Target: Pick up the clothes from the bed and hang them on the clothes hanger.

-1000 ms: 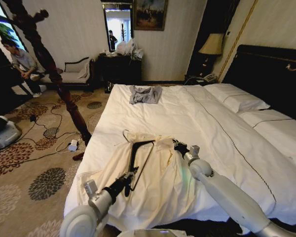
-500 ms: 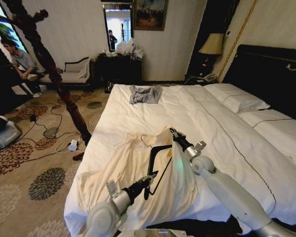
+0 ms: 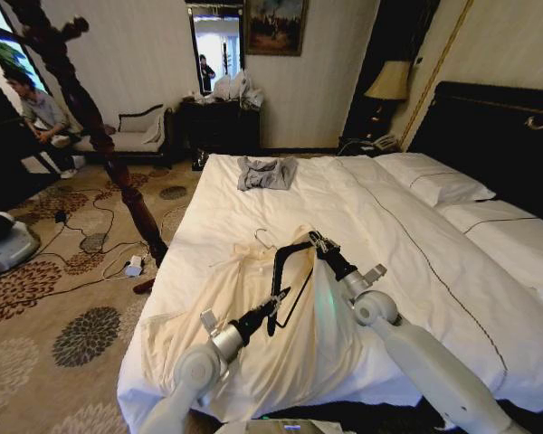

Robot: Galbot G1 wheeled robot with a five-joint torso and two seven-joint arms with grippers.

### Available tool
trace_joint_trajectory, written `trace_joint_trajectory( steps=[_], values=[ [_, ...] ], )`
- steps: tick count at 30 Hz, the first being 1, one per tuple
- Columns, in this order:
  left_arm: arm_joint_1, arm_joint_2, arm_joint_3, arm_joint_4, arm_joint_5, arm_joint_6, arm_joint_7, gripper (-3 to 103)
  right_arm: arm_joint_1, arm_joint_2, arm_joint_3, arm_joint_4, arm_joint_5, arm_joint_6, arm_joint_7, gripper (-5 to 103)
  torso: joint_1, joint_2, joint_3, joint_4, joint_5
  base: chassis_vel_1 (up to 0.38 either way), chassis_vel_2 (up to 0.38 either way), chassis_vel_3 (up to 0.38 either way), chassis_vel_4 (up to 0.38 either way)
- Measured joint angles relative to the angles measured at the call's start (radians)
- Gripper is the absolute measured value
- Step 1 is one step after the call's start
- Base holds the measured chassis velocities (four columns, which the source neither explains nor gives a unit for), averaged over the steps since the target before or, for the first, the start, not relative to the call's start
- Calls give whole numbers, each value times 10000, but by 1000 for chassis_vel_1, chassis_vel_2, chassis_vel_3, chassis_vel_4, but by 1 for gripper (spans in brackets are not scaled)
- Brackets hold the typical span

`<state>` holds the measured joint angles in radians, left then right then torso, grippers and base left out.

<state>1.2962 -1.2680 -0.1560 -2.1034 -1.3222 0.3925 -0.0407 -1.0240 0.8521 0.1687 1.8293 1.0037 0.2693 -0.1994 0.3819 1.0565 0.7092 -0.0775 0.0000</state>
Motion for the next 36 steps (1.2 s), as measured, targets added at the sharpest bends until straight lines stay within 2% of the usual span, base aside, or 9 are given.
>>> trace_joint_trajectory(
  steps=[7, 12, 14, 16, 23, 28, 30, 34, 36],
  values=[
    [-758, -144, -176, 361, -164, 0, 113, 19, -1160, -159, 738, 472, 3, 217, -954, 3, -1, 1, -1, -3, -1, 0, 0, 0, 0],
    [-1129, -249, -232, 436, -236, 11, 159, 19, -2017, -289, 1021, 431, -534, 438, -1638, 3, -1, 0, -1, -4, 0, 0, 0, 0, 0],
    [-1313, -282, -230, 457, -237, 24, 174, 19, -2349, -323, 1031, 346, -974, 599, -1912, 3, 0, 1, -1, -4, 1, 0, 0, 0, 0],
    [-1520, -326, -219, 461, -232, 25, 175, 19, -2667, -332, 939, 130, -2107, 939, -2243, 3, 0, 1, -1, -4, 0, 0, 0, 0, 0],
    [-1454, -17, 30, 94, 83, 48, 253, 19, -2769, -199, 737, -475, -4147, 1492, -2237, 0, 0, 1, -1, -2, 1, 0, 0, 0, 0],
    [-1304, 347, 59, -158, 360, 48, 365, 19, -2803, -166, 1032, -596, -4597, 1791, -2181, 20, -1, 1, -1, -2, -1, 0, 0, 0, 0],
    [-1304, 394, 14, -174, 370, 48, 365, 19, -2814, -174, 1126, -558, -4596, 1887, -2179, 20, -1, 1, -1, -2, 0, 0, 0, 0, 0],
    [-1252, 632, -50, -260, 614, 41, 379, 19, -2824, -210, 1777, -114, -3870, 2153, -2271, 42, -1, 1, -1, -3, -1, 0, 0, 0, 0],
    [-1227, 675, -50, -271, 680, 40, 389, 19, -2823, -209, 1881, -41, -3692, 2141, -2261, 42, -1, 1, -1, -3, -1, 0, 0, 0, 0]
  ],
)
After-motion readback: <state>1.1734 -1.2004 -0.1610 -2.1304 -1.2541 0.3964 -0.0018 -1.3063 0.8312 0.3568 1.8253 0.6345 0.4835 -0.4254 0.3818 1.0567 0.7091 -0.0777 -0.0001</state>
